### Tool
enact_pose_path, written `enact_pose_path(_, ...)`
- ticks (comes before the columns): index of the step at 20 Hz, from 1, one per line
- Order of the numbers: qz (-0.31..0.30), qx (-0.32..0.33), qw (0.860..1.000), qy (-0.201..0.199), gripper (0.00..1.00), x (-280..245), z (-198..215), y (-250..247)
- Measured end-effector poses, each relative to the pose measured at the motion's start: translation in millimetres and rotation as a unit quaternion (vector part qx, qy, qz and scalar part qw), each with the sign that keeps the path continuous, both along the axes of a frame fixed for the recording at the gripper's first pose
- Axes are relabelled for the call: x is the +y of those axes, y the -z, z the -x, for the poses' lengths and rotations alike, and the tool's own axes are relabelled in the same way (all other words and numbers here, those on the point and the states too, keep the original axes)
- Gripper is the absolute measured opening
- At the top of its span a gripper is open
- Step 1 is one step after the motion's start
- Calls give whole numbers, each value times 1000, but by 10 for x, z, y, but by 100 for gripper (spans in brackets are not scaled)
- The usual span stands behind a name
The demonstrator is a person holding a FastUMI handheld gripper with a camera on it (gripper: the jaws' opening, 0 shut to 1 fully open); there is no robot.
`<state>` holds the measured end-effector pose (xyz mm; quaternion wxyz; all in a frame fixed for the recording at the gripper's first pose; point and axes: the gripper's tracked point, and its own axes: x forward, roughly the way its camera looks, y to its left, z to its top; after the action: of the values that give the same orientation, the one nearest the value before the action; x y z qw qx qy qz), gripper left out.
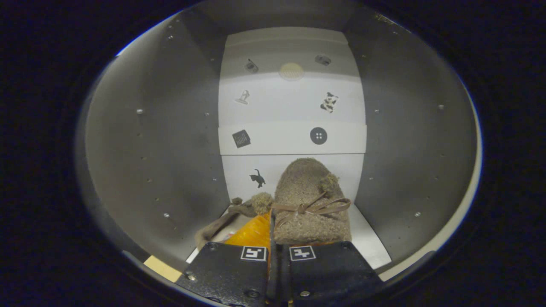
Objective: Open the shoe cabinet door, grab the shoes and put them into the shoe cabinet, then close the shoe cabinet door.
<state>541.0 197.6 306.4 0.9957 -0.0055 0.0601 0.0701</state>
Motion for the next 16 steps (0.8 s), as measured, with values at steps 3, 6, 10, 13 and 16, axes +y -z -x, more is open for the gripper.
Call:
enact_pose_path(3, -6, 14, 1000, 15, 8, -59, -377, 48)
enact_pose_path(6, -8, 50, 998, 27, 11, -108, -629, 232)
enact_pose_path(10, 15, 92, 994, 49, 14, -221, -786, 467)
enact_pose_path(13, 20, 127, 991, 41, 17, -209, -791, 588)
enact_pose_path(16, 13, 118, 992, 43, 29, -211, -720, 517)
